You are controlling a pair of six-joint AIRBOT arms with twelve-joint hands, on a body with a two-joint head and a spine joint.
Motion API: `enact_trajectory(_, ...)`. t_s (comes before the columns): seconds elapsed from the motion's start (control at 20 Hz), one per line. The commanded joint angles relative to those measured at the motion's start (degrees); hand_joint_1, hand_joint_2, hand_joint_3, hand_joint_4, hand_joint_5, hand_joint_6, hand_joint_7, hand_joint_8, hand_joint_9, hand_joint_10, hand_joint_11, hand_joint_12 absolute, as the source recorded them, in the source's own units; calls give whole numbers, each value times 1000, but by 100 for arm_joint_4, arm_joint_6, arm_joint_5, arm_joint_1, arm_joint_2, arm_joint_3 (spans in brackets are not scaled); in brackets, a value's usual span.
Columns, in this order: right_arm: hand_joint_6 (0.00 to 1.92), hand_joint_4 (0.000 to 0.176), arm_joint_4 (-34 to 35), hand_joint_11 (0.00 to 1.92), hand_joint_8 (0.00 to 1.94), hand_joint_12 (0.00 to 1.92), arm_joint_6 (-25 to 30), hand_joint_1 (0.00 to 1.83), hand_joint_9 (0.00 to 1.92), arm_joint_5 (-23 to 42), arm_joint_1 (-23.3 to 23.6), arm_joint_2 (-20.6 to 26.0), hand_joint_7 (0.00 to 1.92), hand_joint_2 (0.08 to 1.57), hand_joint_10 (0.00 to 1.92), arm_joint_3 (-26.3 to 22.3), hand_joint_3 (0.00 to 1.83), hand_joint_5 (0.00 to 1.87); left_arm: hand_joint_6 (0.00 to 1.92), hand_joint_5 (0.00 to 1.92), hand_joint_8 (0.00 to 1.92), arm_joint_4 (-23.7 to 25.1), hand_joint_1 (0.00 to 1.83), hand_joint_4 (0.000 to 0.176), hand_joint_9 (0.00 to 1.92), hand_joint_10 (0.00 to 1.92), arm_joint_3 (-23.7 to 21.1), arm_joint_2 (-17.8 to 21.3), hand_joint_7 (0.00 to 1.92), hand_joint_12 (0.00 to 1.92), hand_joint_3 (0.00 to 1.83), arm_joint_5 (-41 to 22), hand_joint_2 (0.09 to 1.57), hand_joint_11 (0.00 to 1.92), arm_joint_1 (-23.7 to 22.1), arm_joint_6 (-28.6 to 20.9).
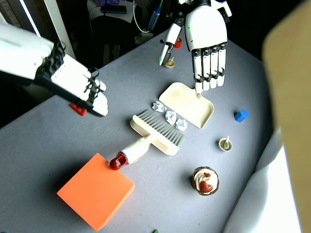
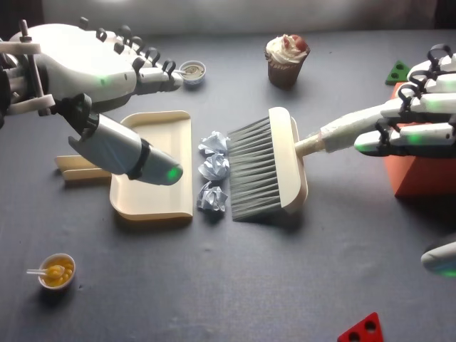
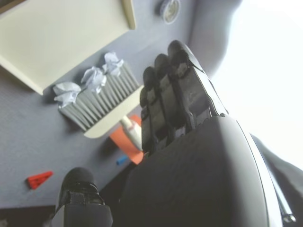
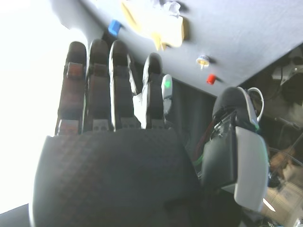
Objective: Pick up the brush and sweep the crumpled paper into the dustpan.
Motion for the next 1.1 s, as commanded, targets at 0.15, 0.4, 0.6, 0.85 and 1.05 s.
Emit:
enact_trajectory(0.15,3,0,-757,143,3,55,819,0,189,547,88,34,174,935,4,21,0,130,5,46,7,59,31,0,111,7,-24,13,113,71,7,-245,917,52,-107,44)
enact_trajectory(0.4,1,0,-1030,134,1,42,1030,0,176,995,89,167,161,935,3,-22,0,109,11,75,10,62,47,0,129,11,-13,11,134,70,0,-235,906,84,-138,167)
enact_trajectory(0.6,0,0,-1762,109,0,26,1725,0,161,1056,82,226,146,942,0,-57,2,95,0,28,0,66,325,0,109,1,98,-21,98,56,2,-290,919,75,-112,267)
enact_trajectory(0.85,4,0,-2691,131,3,30,2966,0,162,982,84,228,146,938,2,-71,0,93,0,0,0,61,741,0,68,1,534,-90,59,31,6,-868,943,34,66,387)
enact_trajectory(1.05,10,0,-3138,129,7,25,3494,0,174,1007,83,238,166,938,4,-87,1,120,0,0,0,-71,997,0,28,0,783,-95,5,3,6,-957,955,3,140,454)
